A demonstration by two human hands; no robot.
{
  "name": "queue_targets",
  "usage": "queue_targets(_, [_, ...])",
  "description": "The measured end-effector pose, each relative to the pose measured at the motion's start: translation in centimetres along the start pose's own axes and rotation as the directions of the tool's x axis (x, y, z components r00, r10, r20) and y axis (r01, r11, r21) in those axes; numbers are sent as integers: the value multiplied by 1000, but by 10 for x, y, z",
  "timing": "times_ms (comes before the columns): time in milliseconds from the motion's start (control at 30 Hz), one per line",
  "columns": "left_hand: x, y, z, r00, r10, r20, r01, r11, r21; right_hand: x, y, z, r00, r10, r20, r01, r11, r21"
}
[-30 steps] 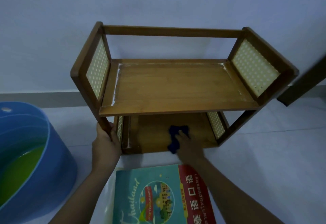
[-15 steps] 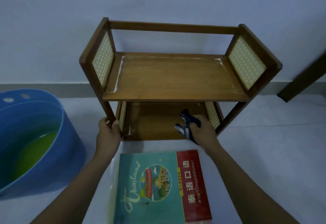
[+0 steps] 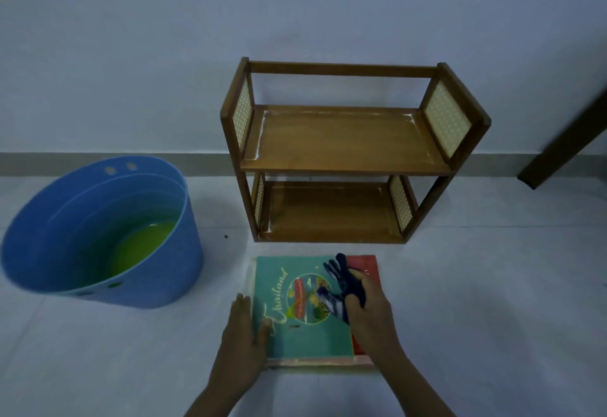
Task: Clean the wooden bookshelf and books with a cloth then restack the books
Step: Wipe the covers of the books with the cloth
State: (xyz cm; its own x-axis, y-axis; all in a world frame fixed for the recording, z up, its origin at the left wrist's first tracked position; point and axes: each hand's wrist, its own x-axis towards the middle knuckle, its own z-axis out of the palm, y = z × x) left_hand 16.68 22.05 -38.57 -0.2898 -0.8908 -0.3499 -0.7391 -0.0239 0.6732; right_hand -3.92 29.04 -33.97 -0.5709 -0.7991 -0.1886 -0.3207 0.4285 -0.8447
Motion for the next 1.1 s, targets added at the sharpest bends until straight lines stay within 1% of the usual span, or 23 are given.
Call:
queue_targets(67, [2,2,4,999,25,23,-26,998,57,2,13,6,997,-75,19,77,986,-149])
queue_targets(133, [5,1,8,995,72,65,-80,989,127,2,29,13,992,-100,72,119,932,-342])
queue_targets(200, [7,-2,11,984,131,122,-154,967,201,-2,39,19,982,-145,122,189,793,-579])
queue_targets(233, [9,-5,13,976,154,156,-189,951,246,-4,41,22,978,-138,154,206,717,-666])
queue_targets(300, [13,-9,16,961,178,214,-241,915,323,-3,46,24,967,-158,198,254,608,-752])
queue_targets(367, [17,-12,18,948,183,262,-277,879,388,6,50,23,944,-191,269,330,580,-745])
queue_targets(433, [20,-16,21,941,189,280,-300,849,434,12,52,22,920,-174,352,386,558,-734])
queue_targets(500, [23,-18,24,940,184,286,-301,842,448,13,56,24,899,-189,396,435,493,-753])
queue_targets(567, [23,-18,25,939,182,292,-303,841,449,9,56,32,897,-184,403,440,469,-765])
queue_targets(600, [22,-19,25,937,185,296,-307,839,448,7,55,38,900,-193,390,433,478,-764])
queue_targets(700, [23,-19,25,935,188,301,-313,836,451,0,54,55,885,-259,387,465,476,-746])
queue_targets(733, [23,-19,26,935,192,298,-316,832,456,-1,57,60,867,-301,396,496,456,-739])
queue_targets(767, [23,-19,26,936,198,292,-318,830,457,-2,59,62,834,-345,430,547,424,-722])
queue_targets(833, [22,-20,26,940,209,270,-314,839,445,1,62,59,718,-454,528,685,324,-653])
queue_targets(867, [22,-21,26,943,214,254,-308,847,434,8,65,54,677,-492,548,718,277,-638])
queue_targets(900, [22,-22,26,947,216,239,-302,855,422,18,66,47,678,-501,538,709,253,-658])
queue_targets(933, [22,-22,27,950,214,228,-293,863,411,29,66,37,727,-483,488,654,268,-708])
queue_targets(1000, [22,-22,28,958,203,203,-267,888,374,50,65,17,873,-397,284,439,385,-812])
queue_targets(1033, [22,-22,28,962,198,190,-255,901,352,56,64,9,924,-331,190,328,430,-841])
queue_targets(1067, [22,-23,28,962,200,186,-253,907,336,58,63,6,950,-280,135,254,451,-855])
queue_targets(1100, [22,-22,29,961,207,183,-257,912,319,57,63,8,958,-264,114,228,454,-862])
